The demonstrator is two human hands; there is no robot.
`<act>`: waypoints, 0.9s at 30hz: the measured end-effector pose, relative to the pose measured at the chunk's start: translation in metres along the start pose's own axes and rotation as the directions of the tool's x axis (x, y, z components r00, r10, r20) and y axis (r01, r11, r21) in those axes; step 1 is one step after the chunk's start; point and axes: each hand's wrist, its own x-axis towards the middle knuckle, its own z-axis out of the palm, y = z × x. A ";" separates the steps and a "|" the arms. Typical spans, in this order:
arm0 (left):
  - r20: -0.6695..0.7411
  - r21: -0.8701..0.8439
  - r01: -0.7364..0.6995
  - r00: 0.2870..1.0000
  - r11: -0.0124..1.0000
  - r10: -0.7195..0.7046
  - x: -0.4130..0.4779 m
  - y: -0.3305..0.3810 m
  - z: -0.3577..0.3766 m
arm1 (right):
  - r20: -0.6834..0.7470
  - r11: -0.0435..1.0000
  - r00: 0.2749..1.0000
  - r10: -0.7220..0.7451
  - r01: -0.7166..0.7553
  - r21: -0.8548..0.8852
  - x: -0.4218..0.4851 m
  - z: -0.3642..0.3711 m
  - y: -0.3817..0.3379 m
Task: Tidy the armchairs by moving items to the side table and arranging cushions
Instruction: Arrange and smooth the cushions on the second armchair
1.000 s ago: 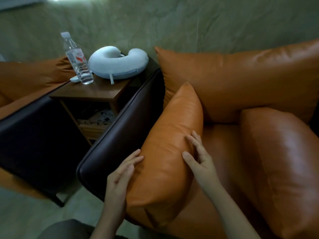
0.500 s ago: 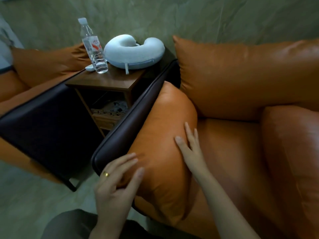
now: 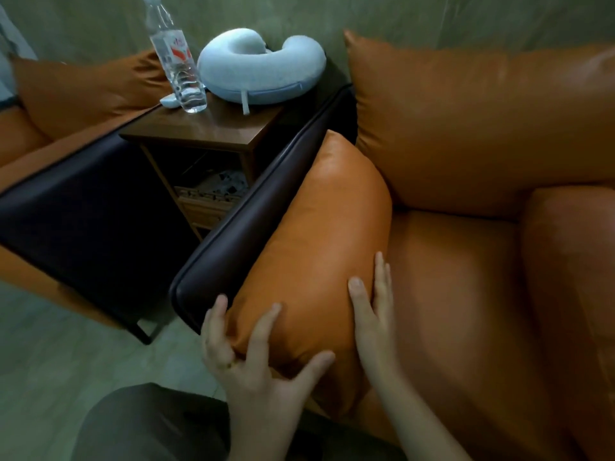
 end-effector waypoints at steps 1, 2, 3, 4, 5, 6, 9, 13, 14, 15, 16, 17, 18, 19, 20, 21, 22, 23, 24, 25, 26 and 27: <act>0.035 0.032 0.003 0.999 0.999 -0.004 0.007 -0.002 0.003 | -0.008 1.000 1.000 -0.001 0.001 0.007 0.004 0.002 -0.001; 0.061 0.045 0.008 0.998 0.999 -0.011 0.015 -0.004 0.006 | -0.014 1.000 1.000 -0.004 0.004 0.010 0.009 0.003 -0.003; 0.081 0.039 0.018 0.997 0.999 -0.021 0.023 -0.003 0.009 | -0.019 1.000 1.000 -0.011 0.011 0.008 0.015 0.004 -0.005; 0.095 0.028 0.029 0.995 0.999 -0.032 0.030 -0.002 0.012 | -0.024 1.000 1.000 -0.020 0.020 0.002 0.021 0.004 -0.007; 0.108 0.025 0.032 0.994 0.999 -0.035 0.035 0.000 0.014 | -0.026 1.000 0.999 -0.031 0.030 -0.006 0.027 0.003 -0.009; 0.118 0.033 0.026 0.993 0.999 -0.029 0.038 0.001 0.016 | -0.026 0.999 0.999 -0.037 0.037 -0.015 0.031 0.001 -0.010; 0.142 0.062 0.015 0.990 0.998 -0.024 0.038 0.002 0.015 | 0.030 0.998 0.999 -0.026 0.028 -0.051 0.038 -0.008 -0.009; 0.112 0.109 0.059 0.991 0.992 -0.072 0.031 0.016 0.003 | 0.087 0.986 0.996 -0.035 0.048 -0.159 0.030 -0.037 -0.013; 0.056 0.094 0.019 0.998 0.995 -0.024 0.028 0.024 0.001 | 0.086 0.976 0.994 -0.067 0.083 -0.200 0.022 -0.050 -0.018; -0.004 0.063 -0.051 0.999 0.997 0.052 0.023 0.031 0.001 | 0.086 0.962 0.991 -0.100 0.118 -0.245 0.011 -0.066 -0.025; -0.045 0.020 -0.143 0.989 0.989 0.144 0.015 0.040 0.003 | 0.081 0.948 0.988 -0.128 0.146 -0.281 -0.001 -0.084 -0.034; -0.053 -0.043 -0.230 0.972 0.972 0.227 0.008 0.049 0.008 | 0.067 0.935 0.985 -0.158 0.171 -0.311 -0.015 -0.103 -0.043; -0.027 -0.131 -0.285 0.958 0.950 0.284 -0.001 0.061 0.015 | 0.038 0.920 0.981 -0.190 0.192 -0.341 -0.030 -0.123 -0.052; 0.030 -0.247 -0.297 0.949 0.922 0.314 -0.008 0.074 0.023 | -0.005 0.903 0.973 -0.230 0.212 -0.373 -0.044 -0.143 -0.059; 0.127 -0.371 -0.241 0.943 0.897 0.306 -0.014 0.087 0.033 | -0.057 0.888 0.962 -0.268 0.224 -0.403 -0.058 -0.164 -0.067; 0.273 -0.463 -0.114 0.925 0.879 0.264 -0.019 0.103 0.043 | -0.106 0.875 0.950 -0.295 0.224 -0.429 -0.071 -0.183 -0.074; 0.442 -0.498 0.049 0.873 0.866 0.205 -0.023 0.119 0.055 | -0.143 0.867 0.939 -0.312 0.219 -0.448 -0.083 -0.201 -0.082; 0.594 -0.497 0.198 0.787 0.845 0.165 -0.029 0.134 0.067 | -0.164 0.852 0.929 -0.331 0.219 -0.476 -0.095 -0.218 -0.088; 0.697 -0.498 0.319 0.700 0.806 0.154 -0.035 0.148 0.080 | -0.182 0.823 0.918 -0.352 0.211 -0.528 -0.104 -0.233 -0.094; 0.775 -0.499 0.430 0.611 0.753 0.164 -0.042 0.161 0.093 | -0.205 0.779 0.903 -0.379 0.192 -0.597 -0.111 -0.249 -0.096; 0.829 -0.493 0.526 0.526 0.693 0.190 -0.050 0.173 0.105 | -0.240 0.740 0.887 -0.395 0.152 -0.655 -0.116 -0.266 -0.094; 0.865 -0.474 0.592 0.453 0.652 0.217 -0.055 0.185 0.117 | -0.290 0.717 0.878 -0.382 0.083 -0.692 -0.117 -0.285 -0.089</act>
